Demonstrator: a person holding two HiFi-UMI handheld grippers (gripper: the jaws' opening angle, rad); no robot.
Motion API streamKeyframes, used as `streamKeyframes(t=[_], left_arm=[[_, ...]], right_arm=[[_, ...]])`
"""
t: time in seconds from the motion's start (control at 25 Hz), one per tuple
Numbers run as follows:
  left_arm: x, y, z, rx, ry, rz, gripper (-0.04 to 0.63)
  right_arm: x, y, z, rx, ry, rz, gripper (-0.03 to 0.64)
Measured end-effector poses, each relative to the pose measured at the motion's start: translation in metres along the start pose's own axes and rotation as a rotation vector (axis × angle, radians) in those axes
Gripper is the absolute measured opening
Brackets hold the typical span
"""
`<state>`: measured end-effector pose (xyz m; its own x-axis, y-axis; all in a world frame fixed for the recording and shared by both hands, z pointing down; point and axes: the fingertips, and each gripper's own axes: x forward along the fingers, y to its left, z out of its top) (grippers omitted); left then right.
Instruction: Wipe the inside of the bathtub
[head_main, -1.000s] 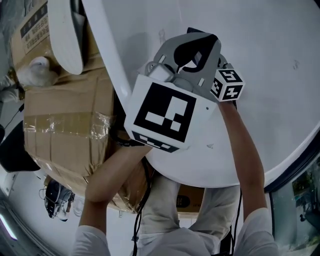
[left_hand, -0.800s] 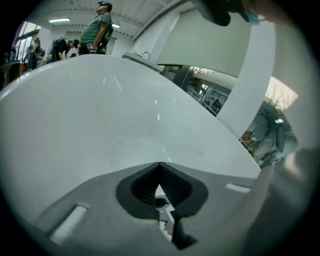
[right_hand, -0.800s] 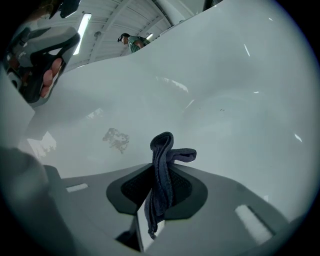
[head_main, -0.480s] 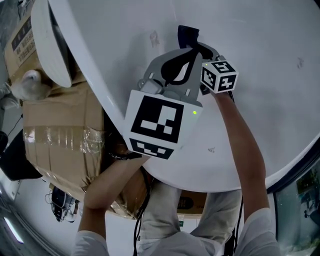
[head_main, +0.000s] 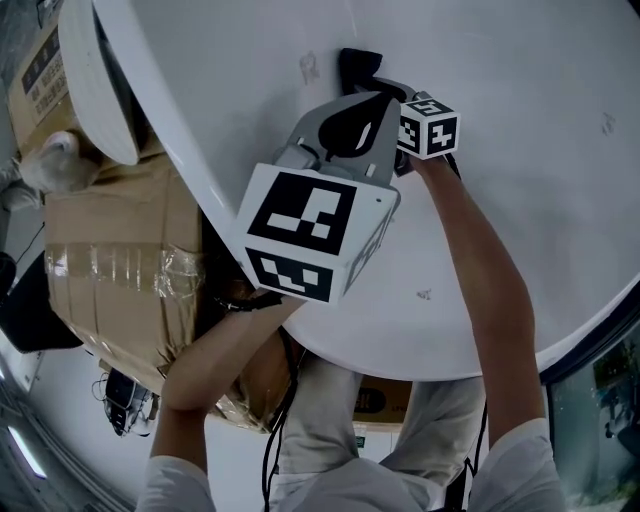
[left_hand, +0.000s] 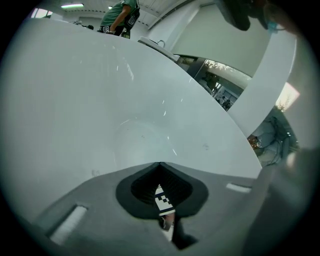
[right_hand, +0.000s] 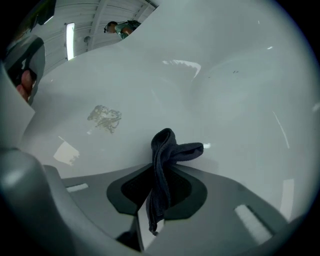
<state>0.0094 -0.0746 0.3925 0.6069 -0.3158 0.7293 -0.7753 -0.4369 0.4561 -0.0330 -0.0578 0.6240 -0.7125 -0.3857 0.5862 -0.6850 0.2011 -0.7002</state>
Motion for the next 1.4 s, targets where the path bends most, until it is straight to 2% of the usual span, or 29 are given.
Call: streamKeyframes(t=[0.32, 0.6, 0.8, 1.2, 1.4], left_arm=[[-0.002, -0.009, -0.011, 0.062, -0.002, 0.034, 0.0], [-0.009, -0.016, 0.005, 0.089, -0.015, 0.045, 0.0], [-0.022, -0.015, 0.007, 0.045, -0.027, 0.09, 0.0], [-0.054, -0.023, -0.02, -0.001, -0.031, 0.172, 0.0], [-0.065, -0.019, -0.018, -0.008, -0.072, 0.213, 0.0]], right_arm=[[0.004, 0.033, 0.003, 0.018, 0.005, 0.092, 0.058], [-0.009, 0.057, 0.006, 0.036, -0.014, 0.154, 0.057], [-0.019, 0.076, 0.011, 0.041, -0.029, 0.198, 0.057], [-0.038, 0.107, 0.034, 0.054, -0.068, 0.277, 0.057], [-0.044, 0.127, 0.045, 0.018, -0.068, 0.33, 0.057]])
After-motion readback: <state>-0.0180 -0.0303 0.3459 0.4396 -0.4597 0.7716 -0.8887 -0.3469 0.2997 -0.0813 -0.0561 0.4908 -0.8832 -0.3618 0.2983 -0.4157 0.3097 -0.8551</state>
